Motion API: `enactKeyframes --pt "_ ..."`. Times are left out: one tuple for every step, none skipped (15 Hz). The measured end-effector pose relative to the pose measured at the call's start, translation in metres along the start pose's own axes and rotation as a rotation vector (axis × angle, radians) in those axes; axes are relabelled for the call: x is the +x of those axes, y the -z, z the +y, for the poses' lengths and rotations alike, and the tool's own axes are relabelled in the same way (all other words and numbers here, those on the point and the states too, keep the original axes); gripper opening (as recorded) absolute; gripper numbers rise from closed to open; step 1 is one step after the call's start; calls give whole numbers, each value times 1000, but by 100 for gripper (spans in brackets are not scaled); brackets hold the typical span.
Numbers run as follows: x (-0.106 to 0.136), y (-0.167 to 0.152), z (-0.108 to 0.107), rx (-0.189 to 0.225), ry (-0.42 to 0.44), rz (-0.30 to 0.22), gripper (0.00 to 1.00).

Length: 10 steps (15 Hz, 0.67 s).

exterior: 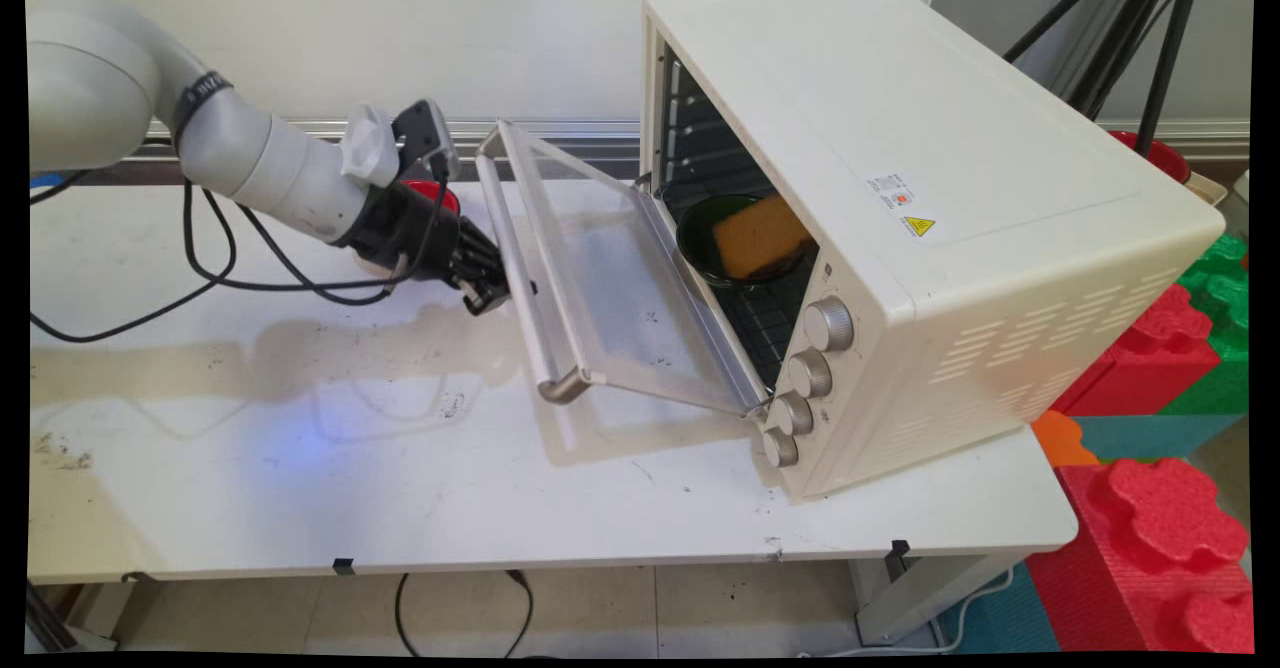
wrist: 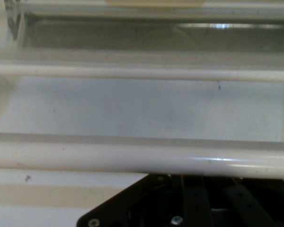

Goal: Close the oven

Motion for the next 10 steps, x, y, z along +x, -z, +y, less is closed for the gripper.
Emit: enactKeyframes --pt "4 3 0 0 -1 14 0" --pt "8 6 0 -1 -1 27 0" --pt "11 7 -1 -2 -2 36 0" --pt "15 9 -1 -3 -4 49 0" --pt "20 11 -1 -4 -7 64 0" --pt "25 13 -2 -4 -9 77 0" --pt "28 14 -2 -4 -11 85 0" --pt "34 15 -3 -5 -14 100 0" --pt "39 16 -4 -5 -17 113 0" --pt "45 17 -5 -4 -20 127 0"
